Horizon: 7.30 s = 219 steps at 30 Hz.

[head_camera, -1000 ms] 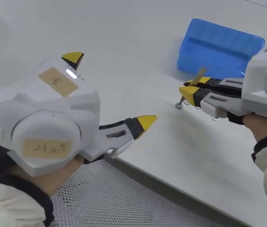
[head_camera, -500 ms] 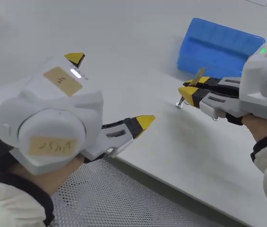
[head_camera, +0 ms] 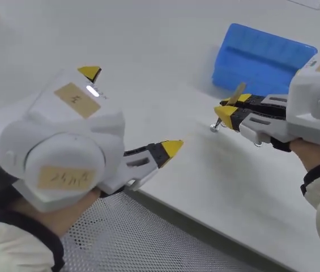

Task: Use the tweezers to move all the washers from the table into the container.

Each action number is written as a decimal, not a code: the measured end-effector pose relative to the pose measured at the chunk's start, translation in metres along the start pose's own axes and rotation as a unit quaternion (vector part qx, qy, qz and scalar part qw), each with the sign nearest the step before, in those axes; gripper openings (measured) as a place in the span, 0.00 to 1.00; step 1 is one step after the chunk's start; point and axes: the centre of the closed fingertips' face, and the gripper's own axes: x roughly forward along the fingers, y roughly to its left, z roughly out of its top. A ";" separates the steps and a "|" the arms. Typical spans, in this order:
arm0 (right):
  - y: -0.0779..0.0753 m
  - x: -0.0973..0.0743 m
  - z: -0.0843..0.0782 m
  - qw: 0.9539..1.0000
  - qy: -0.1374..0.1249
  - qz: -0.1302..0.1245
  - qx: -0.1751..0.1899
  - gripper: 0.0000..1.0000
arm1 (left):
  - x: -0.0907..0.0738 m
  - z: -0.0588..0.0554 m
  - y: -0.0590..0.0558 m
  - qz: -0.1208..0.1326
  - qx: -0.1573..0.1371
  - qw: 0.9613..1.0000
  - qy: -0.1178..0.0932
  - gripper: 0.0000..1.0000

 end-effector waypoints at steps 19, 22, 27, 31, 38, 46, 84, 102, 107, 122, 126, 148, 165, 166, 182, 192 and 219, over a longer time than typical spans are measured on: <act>-0.005 -0.002 0.000 1.000 -0.002 -0.001 0.030 0.01 | 0.000 -0.002 0.001 0.002 0.003 1.000 0.008 0.92; -0.002 -0.005 0.004 1.000 -0.003 0.001 0.029 0.01 | 0.001 -0.003 0.000 0.001 0.005 1.000 0.010 0.92; 0.001 -0.011 0.013 1.000 -0.009 0.000 0.027 0.01 | 0.001 -0.003 0.000 -0.001 0.005 1.000 0.012 0.92; 0.002 -0.017 0.020 1.000 -0.011 -0.002 0.024 0.01 | 0.001 -0.004 0.000 0.000 0.007 1.000 0.013 0.93; -0.002 -0.030 0.034 0.999 -0.019 -0.015 0.021 0.01 | -0.003 0.004 0.004 0.009 -0.004 1.000 -0.010 0.97; -0.006 -0.042 0.048 0.999 -0.023 -0.024 0.024 0.01 | -0.002 -0.001 0.005 0.015 0.004 1.000 0.003 0.98; -0.086 -0.024 0.068 0.993 -0.051 -0.103 0.042 0.01 | 0.000 -0.002 0.003 0.010 0.010 1.000 0.005 0.99; -0.108 0.009 0.056 0.989 -0.052 -0.125 0.056 0.02 | 0.001 -0.007 0.003 0.010 0.019 1.000 0.022 0.97; -0.111 0.017 0.055 0.989 -0.052 -0.130 0.053 0.02 | 0.001 -0.008 0.002 0.009 0.021 0.999 0.025 0.96; -0.119 0.028 0.045 0.985 -0.044 -0.149 0.072 0.02 | 0.003 -0.010 0.003 0.011 0.020 0.999 0.033 0.95; -0.119 0.031 0.042 0.985 -0.043 -0.145 0.080 0.02 | 0.002 -0.010 0.006 0.017 0.018 0.999 0.031 0.95; -0.122 0.022 0.055 0.984 -0.065 -0.145 0.075 0.03 | 0.001 -0.009 0.006 0.016 0.012 0.999 0.029 0.91; -0.084 -0.026 0.084 0.986 -0.113 -0.112 0.057 0.03 | -0.001 -0.005 0.007 0.018 0.008 1.000 0.017 0.90; -0.079 -0.028 0.083 0.986 -0.114 -0.106 0.058 0.03 | -0.001 -0.005 0.007 0.018 0.009 1.000 0.017 0.90; -0.046 -0.028 0.045 0.990 -0.081 -0.088 0.070 0.03 | 0.000 -0.006 0.006 0.014 0.011 1.000 0.019 0.89; -0.032 -0.020 0.023 0.992 -0.059 -0.085 0.070 0.04 | 0.000 -0.009 0.007 0.017 0.014 0.999 0.026 0.88; -0.028 -0.012 -0.003 0.991 -0.032 -0.090 0.095 0.04 | 0.000 -0.013 0.010 0.024 0.015 0.999 0.036 0.87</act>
